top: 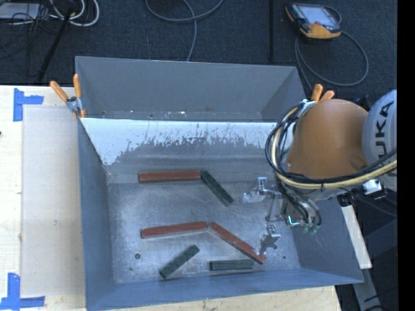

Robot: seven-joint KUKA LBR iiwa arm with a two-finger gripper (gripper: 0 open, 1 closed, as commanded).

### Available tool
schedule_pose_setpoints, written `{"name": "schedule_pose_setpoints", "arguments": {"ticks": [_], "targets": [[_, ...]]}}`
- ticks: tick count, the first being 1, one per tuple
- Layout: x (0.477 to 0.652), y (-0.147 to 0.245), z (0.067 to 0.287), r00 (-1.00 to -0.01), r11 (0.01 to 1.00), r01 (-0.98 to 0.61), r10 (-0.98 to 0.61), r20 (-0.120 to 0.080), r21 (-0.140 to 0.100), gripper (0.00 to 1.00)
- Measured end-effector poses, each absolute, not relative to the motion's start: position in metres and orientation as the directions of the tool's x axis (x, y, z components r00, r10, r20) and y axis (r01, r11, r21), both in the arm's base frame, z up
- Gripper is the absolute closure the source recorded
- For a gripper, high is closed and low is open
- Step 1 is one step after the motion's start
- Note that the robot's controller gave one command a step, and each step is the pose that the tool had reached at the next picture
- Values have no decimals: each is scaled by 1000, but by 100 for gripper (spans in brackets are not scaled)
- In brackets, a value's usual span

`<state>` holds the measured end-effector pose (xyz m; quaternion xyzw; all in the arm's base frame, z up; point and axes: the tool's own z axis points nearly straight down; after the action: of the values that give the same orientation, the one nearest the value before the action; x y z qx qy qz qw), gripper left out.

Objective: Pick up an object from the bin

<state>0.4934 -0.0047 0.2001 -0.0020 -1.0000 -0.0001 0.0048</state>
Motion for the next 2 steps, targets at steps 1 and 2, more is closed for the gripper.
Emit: {"name": "schedule_pose_setpoints", "arguments": {"ticks": [1,2], "targets": [[495,-5,204,-1000,1000,4,4,2,0,0],[490,-11,147,-1000,1000,29,29,-4,0,0]]}}
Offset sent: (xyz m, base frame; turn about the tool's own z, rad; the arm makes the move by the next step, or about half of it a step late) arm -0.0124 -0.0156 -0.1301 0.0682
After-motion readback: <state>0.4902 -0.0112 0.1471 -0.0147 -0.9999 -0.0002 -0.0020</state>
